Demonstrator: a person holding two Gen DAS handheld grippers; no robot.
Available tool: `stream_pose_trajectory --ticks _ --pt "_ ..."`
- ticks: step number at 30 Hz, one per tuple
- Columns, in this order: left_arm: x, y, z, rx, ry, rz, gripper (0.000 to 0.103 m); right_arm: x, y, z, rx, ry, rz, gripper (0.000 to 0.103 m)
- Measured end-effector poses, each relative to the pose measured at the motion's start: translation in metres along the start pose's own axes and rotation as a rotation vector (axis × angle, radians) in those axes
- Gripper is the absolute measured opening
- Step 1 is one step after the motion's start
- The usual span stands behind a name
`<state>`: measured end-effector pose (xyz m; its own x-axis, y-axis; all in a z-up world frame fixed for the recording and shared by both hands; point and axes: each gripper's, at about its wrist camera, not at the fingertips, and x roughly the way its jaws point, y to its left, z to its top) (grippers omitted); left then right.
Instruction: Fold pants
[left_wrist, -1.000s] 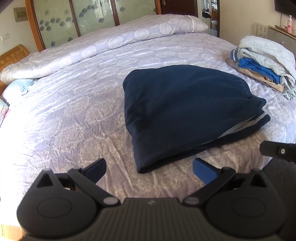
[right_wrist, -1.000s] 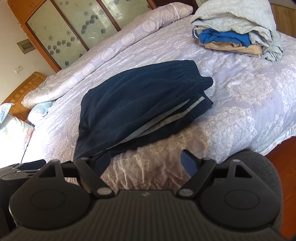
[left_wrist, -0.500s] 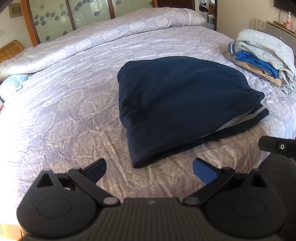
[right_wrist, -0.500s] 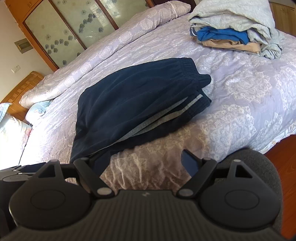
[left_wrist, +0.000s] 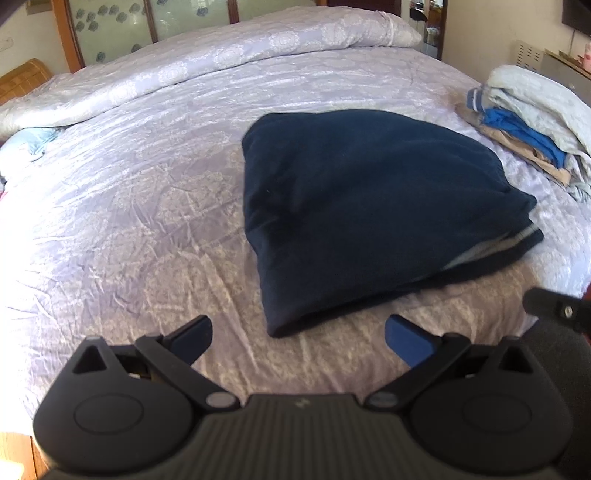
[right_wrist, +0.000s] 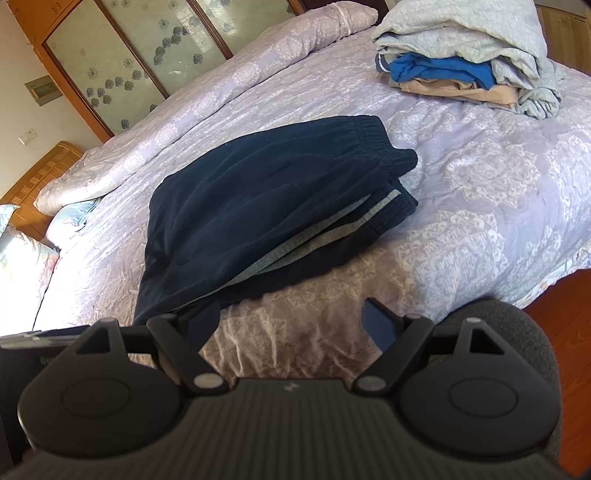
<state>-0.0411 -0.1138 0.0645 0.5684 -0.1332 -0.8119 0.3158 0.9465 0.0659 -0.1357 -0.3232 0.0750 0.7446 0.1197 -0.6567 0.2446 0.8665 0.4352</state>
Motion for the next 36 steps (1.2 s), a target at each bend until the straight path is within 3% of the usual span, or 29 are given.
stream_pose_trajectory --ticks 10,23,27,32,36 --pt "0.009 0.015 0.003 -0.069 0.041 0.016 0.103 0.003 -0.009 0.002 0.033 0.003 -0.025 0.086" --pt "0.011 0.011 -0.002 -0.044 0.035 0.039 0.103 0.007 -0.012 0.002 0.037 0.021 -0.027 0.086" --pt "0.009 0.016 -0.005 -0.079 0.035 -0.017 0.103 0.005 -0.014 0.004 0.037 0.006 -0.035 0.086" --pt "0.003 0.032 -0.019 -0.199 0.059 -0.115 0.102 -0.003 -0.019 0.011 0.025 -0.055 -0.054 0.086" --pt "-0.004 0.034 -0.021 -0.206 0.030 -0.123 0.092 -0.002 -0.033 0.030 0.050 -0.071 -0.023 0.086"
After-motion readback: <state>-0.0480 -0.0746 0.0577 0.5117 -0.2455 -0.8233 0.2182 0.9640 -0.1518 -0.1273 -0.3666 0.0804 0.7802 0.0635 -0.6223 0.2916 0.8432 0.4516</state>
